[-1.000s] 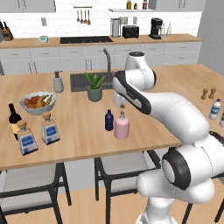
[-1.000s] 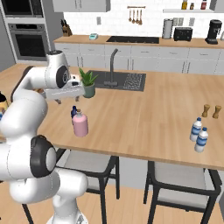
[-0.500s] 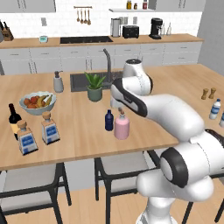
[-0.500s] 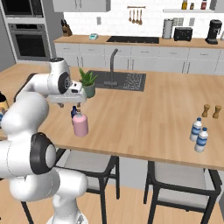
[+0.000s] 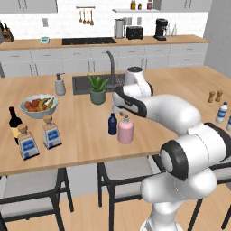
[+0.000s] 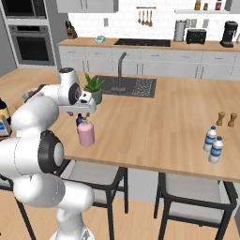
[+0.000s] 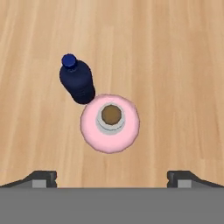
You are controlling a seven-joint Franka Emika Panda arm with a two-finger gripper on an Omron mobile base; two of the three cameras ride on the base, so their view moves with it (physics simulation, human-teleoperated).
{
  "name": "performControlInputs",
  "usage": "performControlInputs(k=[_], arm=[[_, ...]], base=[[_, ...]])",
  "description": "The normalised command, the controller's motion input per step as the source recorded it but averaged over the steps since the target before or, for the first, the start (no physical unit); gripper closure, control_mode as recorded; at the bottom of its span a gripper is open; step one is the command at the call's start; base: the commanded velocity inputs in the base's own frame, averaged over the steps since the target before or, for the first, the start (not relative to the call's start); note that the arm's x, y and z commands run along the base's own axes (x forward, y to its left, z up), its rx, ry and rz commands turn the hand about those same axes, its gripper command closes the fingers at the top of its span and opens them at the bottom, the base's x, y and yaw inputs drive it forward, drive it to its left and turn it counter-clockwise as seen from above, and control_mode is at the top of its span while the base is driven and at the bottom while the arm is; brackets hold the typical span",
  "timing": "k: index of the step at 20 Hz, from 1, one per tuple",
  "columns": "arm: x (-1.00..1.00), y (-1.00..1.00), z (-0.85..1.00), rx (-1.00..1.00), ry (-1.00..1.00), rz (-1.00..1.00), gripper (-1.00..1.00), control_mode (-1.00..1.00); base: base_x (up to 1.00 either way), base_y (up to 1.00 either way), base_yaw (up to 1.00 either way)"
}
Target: Move the plastic bottles in the middle to the plastics group, and the glass bottles in the middle to the glass group.
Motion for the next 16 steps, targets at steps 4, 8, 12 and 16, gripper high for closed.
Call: performControlInputs(k=[4,8,12,16], arm=[[0.04,-0.06,-0.04,0.01,0.06,0.07,-1.0,-1.0],[0.0,0.0,-0.11,0.01,0.0,0.12,-1.0,-1.0],[0.0,0.0,-0.23,0.02,0.0,0.11,-1.0,-1.0],[0.04,0.0,-0.33,0.02,0.0,0.1,-1.0,-1.0]], base=[[0.0,0.0,0.0],[0.0,0.0,0.0],[0.0,0.0,0.0],[0.0,0.0,0.0]])
